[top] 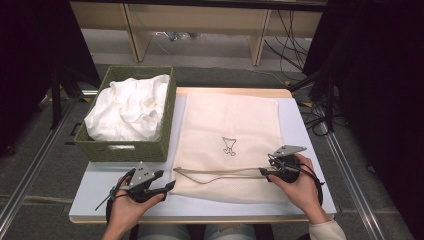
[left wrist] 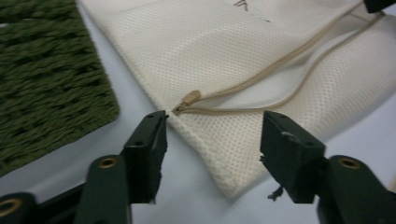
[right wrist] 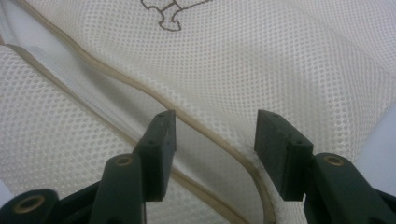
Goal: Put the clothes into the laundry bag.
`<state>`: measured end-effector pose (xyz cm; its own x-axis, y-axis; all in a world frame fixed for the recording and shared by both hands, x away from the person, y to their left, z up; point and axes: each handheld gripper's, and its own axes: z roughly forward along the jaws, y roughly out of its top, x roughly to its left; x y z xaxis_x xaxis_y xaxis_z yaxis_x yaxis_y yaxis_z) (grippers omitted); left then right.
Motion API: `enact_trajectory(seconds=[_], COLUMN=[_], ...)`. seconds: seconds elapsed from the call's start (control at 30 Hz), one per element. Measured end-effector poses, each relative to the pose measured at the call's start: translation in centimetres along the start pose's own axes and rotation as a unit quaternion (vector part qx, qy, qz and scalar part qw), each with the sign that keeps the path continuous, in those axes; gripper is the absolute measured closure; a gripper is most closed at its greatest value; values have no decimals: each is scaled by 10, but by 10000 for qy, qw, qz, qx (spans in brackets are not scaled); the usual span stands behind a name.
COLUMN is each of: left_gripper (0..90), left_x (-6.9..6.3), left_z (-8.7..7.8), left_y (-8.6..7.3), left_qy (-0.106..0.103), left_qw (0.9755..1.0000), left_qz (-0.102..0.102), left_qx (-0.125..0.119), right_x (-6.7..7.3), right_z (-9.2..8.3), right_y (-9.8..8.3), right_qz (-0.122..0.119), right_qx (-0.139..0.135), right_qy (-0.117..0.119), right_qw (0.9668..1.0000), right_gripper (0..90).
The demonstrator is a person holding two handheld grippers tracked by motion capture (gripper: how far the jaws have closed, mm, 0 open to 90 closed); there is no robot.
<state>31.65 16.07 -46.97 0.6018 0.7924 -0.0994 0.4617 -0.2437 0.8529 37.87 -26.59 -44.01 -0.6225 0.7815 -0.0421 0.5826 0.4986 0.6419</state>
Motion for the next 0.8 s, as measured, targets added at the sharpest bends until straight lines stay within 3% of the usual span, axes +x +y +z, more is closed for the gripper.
enact_trajectory(seconds=[0.1,0.23,0.27,0.3,0.33,0.6,0.63,0.77,0.8], left_gripper=[334,290,272,262,259,260,260,259,258], left_x=[2,4,5,4,5,5,5,6,5], left_z=[-1,-1,-2,-2,-2,-1,-2,-2,-2], left_y=[0,-1,-1,-1,-1,0,0,0,-1], left_qy=[145,341,382,430,453,407,423,401,445], left_qw=[9999,9992,9992,9988,9988,9985,9988,9988,9986], left_qz=[-78,-191,-93,-206,-155,-293,-167,-128,-200], left_qx=[-16,-104,-69,-95,-97,-241,-200,-234,-217], right_x=[4,6,8,8,10,15,14,17,17], right_z=[0,3,3,4,5,14,15,27,29], right_y=[2,4,6,7,7,19,21,33,35], right_qz=[66,-50,-49,-58,-21,-212,-294,-761,-901], right_qx=[70,44,77,75,60,187,205,351,398], right_qy=[81,70,71,80,91,172,206,269,279], right_qw=[9999,10000,9999,9999,9999,9995,9991,9961,9947], right_gripper=[484,478,472,469,464,433,428,402,394])
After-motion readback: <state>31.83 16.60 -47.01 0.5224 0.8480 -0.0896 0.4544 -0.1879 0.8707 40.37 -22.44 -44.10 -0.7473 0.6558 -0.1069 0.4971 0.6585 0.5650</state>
